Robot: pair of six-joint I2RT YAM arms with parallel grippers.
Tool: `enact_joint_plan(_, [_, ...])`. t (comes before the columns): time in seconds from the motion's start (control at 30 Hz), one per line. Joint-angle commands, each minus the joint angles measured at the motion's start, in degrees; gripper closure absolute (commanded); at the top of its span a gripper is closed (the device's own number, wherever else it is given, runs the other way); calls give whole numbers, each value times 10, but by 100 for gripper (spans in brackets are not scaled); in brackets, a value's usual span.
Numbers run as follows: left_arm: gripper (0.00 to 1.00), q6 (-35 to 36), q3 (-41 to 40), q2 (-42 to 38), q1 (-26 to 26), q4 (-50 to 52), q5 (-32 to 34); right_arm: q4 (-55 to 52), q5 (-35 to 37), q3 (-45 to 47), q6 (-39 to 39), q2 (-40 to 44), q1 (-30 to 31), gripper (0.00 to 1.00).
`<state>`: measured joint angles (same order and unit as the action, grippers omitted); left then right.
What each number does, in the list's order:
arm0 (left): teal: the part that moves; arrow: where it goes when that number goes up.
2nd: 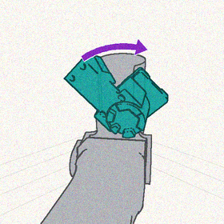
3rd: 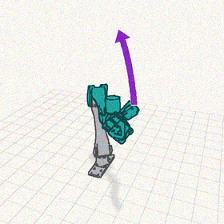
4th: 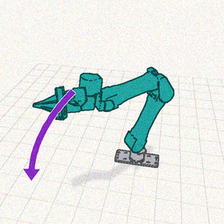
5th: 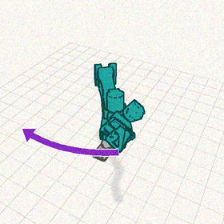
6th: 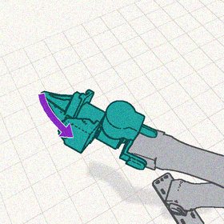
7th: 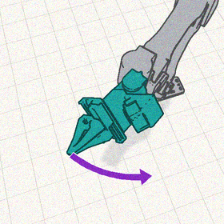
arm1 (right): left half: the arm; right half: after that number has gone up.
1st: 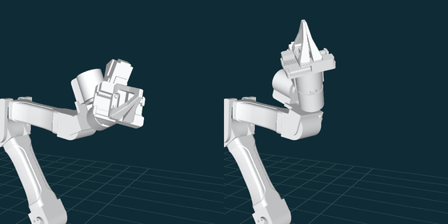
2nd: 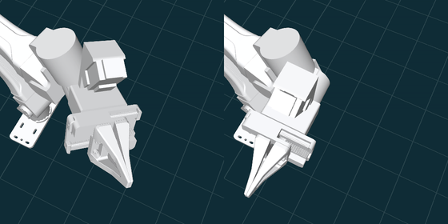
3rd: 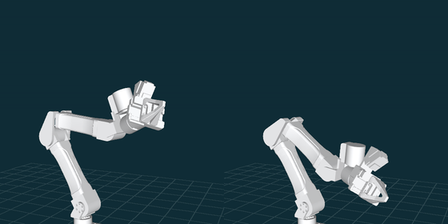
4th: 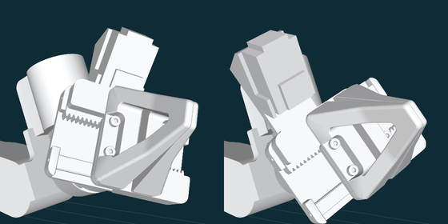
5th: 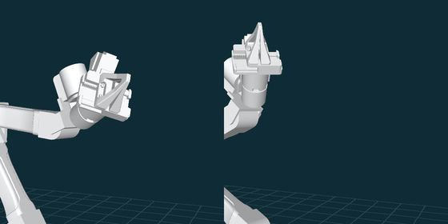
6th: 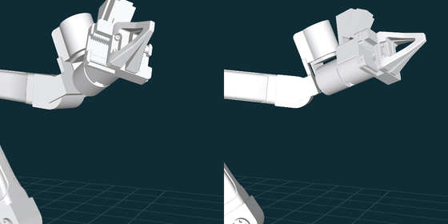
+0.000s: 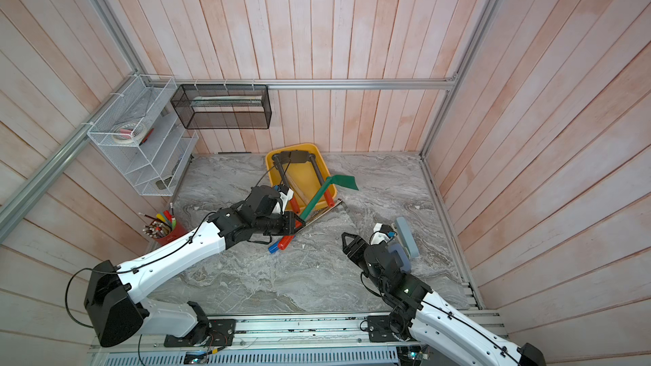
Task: Put the small hoe into the storage box
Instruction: Pick up the hoe from the center of the board.
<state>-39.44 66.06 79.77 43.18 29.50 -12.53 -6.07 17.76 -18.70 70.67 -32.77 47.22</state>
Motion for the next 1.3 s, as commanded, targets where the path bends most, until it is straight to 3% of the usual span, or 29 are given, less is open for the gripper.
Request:
enact_joint_plan(0.0, [100, -2, 45, -18, -12, -42, 39, -2, 6, 9, -1, 1, 1, 33])
enact_joint_plan(0.3, [100, -20, 96, 4, -27, -15, 92, 5, 1, 8, -3, -4, 1, 33])
enact_joint_plan(0.8, [100, -40, 250, 104, -36, 112, 199, 14, -3, 11, -5, -4, 0, 32])
enact_joint_plan(1.27, [100, -79, 356, 209, -50, 156, 241, 13, -21, 7, -9, -5, -12, 32])
